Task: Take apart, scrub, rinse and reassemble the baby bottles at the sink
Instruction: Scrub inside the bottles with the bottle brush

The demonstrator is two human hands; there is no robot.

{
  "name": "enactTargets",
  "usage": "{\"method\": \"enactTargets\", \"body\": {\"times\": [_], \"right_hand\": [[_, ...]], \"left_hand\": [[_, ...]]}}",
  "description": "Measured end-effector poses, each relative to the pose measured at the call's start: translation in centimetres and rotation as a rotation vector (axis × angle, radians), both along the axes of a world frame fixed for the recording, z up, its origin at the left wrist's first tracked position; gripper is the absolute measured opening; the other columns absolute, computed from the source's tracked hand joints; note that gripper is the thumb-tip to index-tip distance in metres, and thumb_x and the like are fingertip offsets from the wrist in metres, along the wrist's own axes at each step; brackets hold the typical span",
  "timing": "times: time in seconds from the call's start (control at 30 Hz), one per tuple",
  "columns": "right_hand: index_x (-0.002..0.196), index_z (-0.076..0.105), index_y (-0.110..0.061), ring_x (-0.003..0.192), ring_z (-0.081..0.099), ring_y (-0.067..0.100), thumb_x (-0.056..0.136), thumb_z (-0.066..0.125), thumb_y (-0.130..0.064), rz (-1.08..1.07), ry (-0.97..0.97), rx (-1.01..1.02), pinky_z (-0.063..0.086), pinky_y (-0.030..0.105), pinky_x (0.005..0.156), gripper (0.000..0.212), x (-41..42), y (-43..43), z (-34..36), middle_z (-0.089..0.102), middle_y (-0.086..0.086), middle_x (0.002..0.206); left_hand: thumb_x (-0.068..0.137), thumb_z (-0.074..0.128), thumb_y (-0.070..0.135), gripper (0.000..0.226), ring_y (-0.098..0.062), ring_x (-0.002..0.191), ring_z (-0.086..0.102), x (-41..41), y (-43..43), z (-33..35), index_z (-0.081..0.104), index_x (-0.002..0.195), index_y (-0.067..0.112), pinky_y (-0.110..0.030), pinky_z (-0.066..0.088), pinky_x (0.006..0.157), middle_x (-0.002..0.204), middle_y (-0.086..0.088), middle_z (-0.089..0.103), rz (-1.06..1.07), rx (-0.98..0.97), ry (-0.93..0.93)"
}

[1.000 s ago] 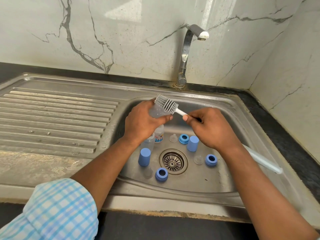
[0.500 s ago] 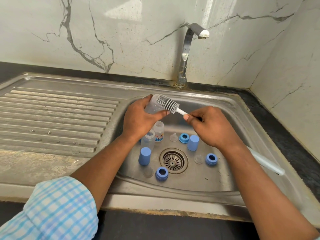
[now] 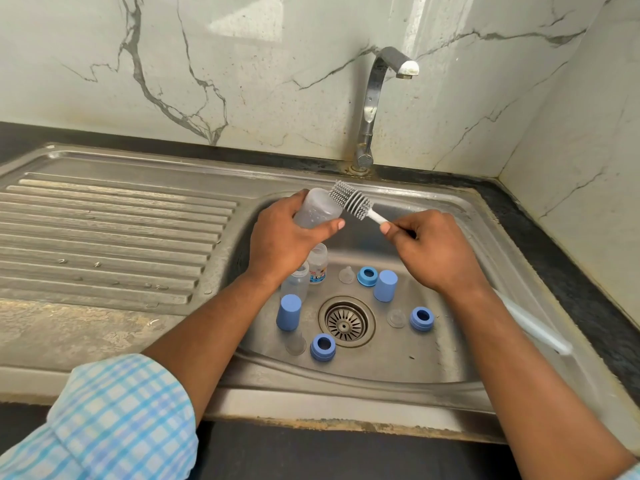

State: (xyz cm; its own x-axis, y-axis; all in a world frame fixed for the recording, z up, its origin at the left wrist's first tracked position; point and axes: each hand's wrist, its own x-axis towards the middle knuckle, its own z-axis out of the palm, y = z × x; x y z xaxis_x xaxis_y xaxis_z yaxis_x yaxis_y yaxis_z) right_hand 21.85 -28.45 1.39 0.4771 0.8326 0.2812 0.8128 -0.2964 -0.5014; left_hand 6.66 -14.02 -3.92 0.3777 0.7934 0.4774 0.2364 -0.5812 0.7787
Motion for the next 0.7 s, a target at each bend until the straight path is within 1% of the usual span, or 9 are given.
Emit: {"method": "enactTargets", "body": {"times": [0.03, 0.07, 0.13, 0.2, 0.3, 0.43, 0.53, 0.63, 0.7], "right_hand": [[0.059, 0.057, -0.023, 0.05, 0.04, 0.023, 0.097, 0.058, -0.035, 0.011, 0.0, 0.012, 0.032, 0.031, 0.049, 0.04, -0.2, -0.1, 0.0, 0.044, -0.001, 0.047], [0.06, 0.059, -0.022, 0.049, 0.039, 0.021, 0.097, 0.058, -0.036, 0.03, 0.007, 0.015, 0.032, 0.031, 0.049, 0.039, -0.5, -0.1, 0.0, 0.043, -0.002, 0.046], [0.067, 0.065, -0.023, 0.046, 0.038, 0.016, 0.097, 0.058, -0.038, 0.08, 0.023, -0.013, 0.032, 0.029, 0.049, 0.034, -1.2, -0.1, 0.0, 0.044, -0.004, 0.046], [0.068, 0.064, -0.027, 0.045, 0.037, 0.014, 0.098, 0.057, -0.039, 0.091, 0.014, -0.034, 0.031, 0.028, 0.049, 0.033, -1.7, 0.1, -0.1, 0.044, -0.004, 0.046], [0.058, 0.053, -0.022, 0.045, 0.038, 0.016, 0.098, 0.056, -0.037, 0.015, 0.001, -0.004, 0.027, 0.028, 0.048, 0.043, -1.6, 0.4, -0.3, 0.043, -0.004, 0.046], [0.065, 0.058, -0.014, 0.039, 0.042, 0.01, 0.099, 0.055, -0.037, -0.045, 0.036, 0.005, 0.026, 0.027, 0.047, 0.042, -1.1, 0.3, -0.4, 0.045, -0.005, 0.046], [0.067, 0.06, -0.013, 0.04, 0.038, 0.01, 0.099, 0.055, -0.036, -0.022, 0.055, -0.002, 0.028, 0.027, 0.047, 0.041, -1.0, 0.2, -0.3, 0.045, -0.005, 0.046], [0.067, 0.062, -0.011, 0.043, 0.032, 0.013, 0.098, 0.057, -0.035, 0.045, 0.115, -0.029, 0.029, 0.028, 0.049, 0.04, -1.0, 0.2, -0.3, 0.04, -0.006, 0.045], [0.07, 0.064, -0.009, 0.046, 0.035, 0.016, 0.098, 0.057, -0.036, 0.028, 0.108, -0.032, 0.031, 0.029, 0.05, 0.04, -0.8, 0.3, -0.4, 0.043, -0.002, 0.047]], "left_hand": [[0.068, 0.076, 0.061, 0.044, -0.003, 0.084, 0.067, -0.1, 0.2, 0.1, 0.071, 0.104, 0.035, -0.035, 0.057, 0.077, 0.091, 0.016, 0.073, 0.013, -0.025, -0.006], [0.07, 0.077, 0.057, 0.041, -0.001, 0.083, 0.067, -0.2, 0.3, 0.1, 0.072, 0.104, 0.035, -0.032, 0.057, 0.076, 0.09, 0.017, 0.073, 0.025, -0.045, -0.01], [0.074, 0.08, 0.045, 0.033, 0.005, 0.081, 0.065, -0.2, 0.5, 0.2, 0.073, 0.103, 0.034, -0.019, 0.052, 0.07, 0.086, 0.019, 0.072, 0.03, -0.068, -0.015], [0.075, 0.081, 0.042, 0.029, 0.009, 0.08, 0.064, 0.0, 0.3, 0.2, 0.074, 0.102, 0.034, -0.013, 0.047, 0.066, 0.084, 0.021, 0.072, 0.024, -0.081, -0.016], [0.074, 0.078, 0.053, 0.033, 0.01, 0.08, 0.064, 0.1, -0.1, 0.2, 0.075, 0.101, 0.034, -0.016, 0.05, 0.071, 0.085, 0.021, 0.073, 0.009, -0.101, -0.026], [0.074, 0.08, 0.051, 0.037, 0.008, 0.083, 0.066, 0.2, -0.6, 0.3, 0.074, 0.107, 0.034, -0.02, 0.055, 0.075, 0.089, 0.02, 0.074, -0.052, -0.083, -0.041], [0.075, 0.081, 0.049, 0.034, 0.008, 0.082, 0.066, 0.1, -0.5, 0.3, 0.074, 0.105, 0.034, -0.016, 0.053, 0.073, 0.088, 0.021, 0.073, -0.041, -0.092, -0.055], [0.078, 0.08, 0.043, 0.025, 0.011, 0.077, 0.065, 0.0, -0.1, 0.4, 0.075, 0.1, 0.033, -0.009, 0.047, 0.066, 0.084, 0.021, 0.073, 0.005, -0.12, -0.061], [0.078, 0.081, 0.04, 0.025, 0.01, 0.077, 0.065, -0.1, -0.1, 0.5, 0.076, 0.1, 0.031, -0.007, 0.046, 0.065, 0.084, 0.02, 0.073, -0.002, -0.118, -0.075]]}}
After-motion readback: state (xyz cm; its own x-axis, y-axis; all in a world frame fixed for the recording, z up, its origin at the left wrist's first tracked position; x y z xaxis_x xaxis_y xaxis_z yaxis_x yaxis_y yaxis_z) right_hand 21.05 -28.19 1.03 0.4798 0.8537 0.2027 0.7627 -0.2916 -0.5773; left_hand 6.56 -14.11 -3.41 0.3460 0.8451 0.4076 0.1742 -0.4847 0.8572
